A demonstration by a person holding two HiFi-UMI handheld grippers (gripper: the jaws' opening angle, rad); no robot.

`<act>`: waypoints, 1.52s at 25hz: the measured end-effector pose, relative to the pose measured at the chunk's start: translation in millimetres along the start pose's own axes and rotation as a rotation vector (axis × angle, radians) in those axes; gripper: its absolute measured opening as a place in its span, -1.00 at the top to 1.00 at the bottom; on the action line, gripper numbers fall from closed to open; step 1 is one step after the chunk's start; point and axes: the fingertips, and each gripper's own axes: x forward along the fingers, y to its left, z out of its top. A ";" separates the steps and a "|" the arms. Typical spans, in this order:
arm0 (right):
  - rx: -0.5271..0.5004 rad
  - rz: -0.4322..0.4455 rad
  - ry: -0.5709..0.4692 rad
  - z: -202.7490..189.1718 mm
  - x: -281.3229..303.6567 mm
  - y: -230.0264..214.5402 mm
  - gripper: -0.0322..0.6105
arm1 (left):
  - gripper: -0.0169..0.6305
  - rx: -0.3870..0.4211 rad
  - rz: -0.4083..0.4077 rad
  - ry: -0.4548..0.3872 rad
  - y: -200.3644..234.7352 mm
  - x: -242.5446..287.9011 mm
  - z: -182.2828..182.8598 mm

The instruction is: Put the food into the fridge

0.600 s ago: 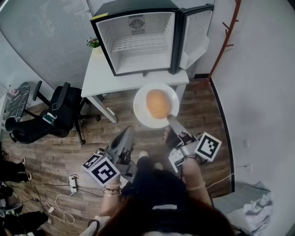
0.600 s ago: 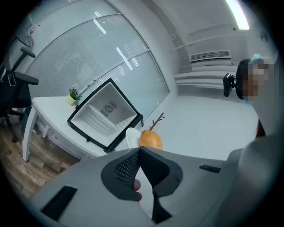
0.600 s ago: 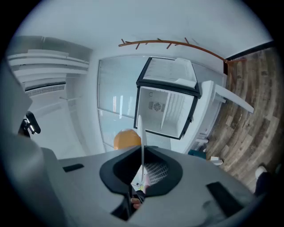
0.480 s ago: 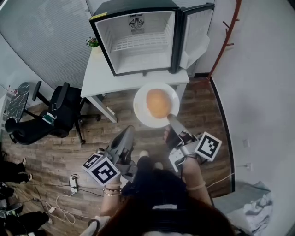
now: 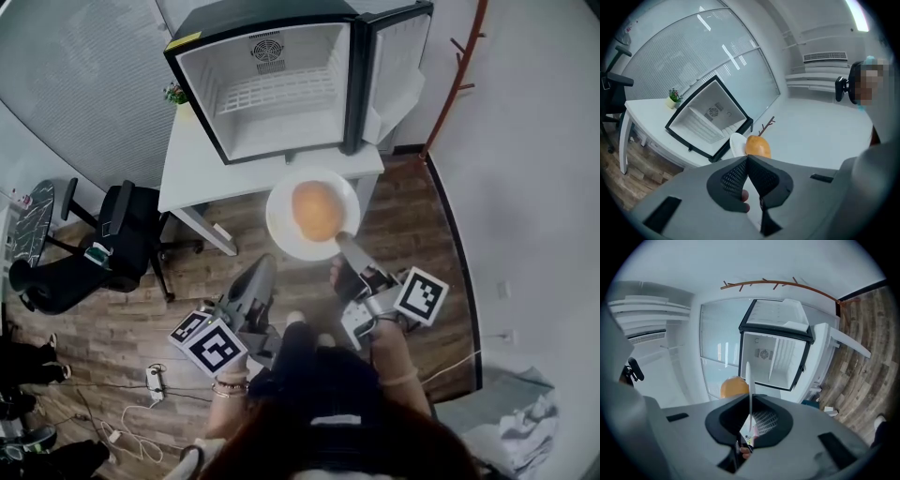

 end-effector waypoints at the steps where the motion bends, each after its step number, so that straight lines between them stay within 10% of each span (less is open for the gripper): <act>1: 0.002 0.001 0.001 2.2 4.5 -1.2 0.86 | 0.98 0.003 0.000 0.003 2.5 4.3 2.3; 38: 0.024 -0.070 -0.144 28.7 140.3 -22.9 0.86 | 0.98 0.048 -0.084 0.076 96.4 67.6 86.5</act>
